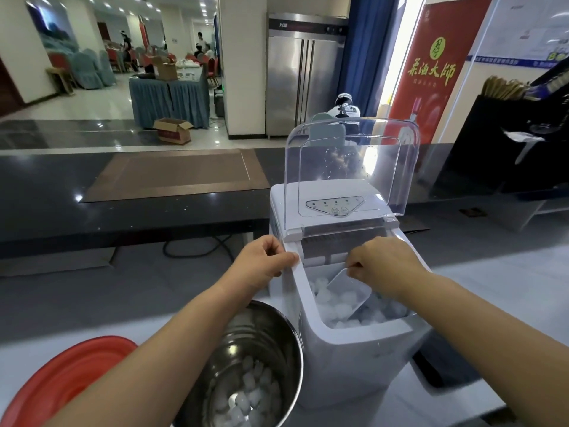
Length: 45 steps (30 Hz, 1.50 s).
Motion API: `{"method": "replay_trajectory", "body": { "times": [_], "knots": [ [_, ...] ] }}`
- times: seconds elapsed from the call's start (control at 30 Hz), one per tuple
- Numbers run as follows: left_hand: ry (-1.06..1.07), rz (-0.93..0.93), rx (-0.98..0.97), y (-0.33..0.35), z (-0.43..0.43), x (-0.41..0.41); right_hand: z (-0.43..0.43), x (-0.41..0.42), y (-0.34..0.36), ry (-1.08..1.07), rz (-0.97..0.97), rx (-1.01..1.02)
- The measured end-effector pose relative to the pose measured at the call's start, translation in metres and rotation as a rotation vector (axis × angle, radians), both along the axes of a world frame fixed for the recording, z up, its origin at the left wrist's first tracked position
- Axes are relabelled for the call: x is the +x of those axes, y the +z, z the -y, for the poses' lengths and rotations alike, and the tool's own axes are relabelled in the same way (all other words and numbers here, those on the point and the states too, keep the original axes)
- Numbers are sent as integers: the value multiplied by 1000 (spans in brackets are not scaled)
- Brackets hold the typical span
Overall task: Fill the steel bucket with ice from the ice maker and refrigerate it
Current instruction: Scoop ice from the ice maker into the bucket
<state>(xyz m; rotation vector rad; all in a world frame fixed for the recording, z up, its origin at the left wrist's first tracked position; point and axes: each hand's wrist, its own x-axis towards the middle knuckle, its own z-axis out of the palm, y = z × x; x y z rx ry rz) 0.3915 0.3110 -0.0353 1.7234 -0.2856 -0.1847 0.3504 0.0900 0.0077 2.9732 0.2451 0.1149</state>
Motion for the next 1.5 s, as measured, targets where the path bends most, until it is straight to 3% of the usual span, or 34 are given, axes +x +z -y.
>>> {"method": "replay_trajectory", "body": {
  "times": [0.37,0.9,1.5],
  "knots": [
    [-36,-19,-34,0,-2,3,10,7,-4,-42,-219,90],
    [-59,-7,-60,-4,-3,6,9,6,-6,-111,-205,217],
    [-51,-3,-48,-2,-6,-3,7,-15,16,-297,-146,538]
  ]
}}
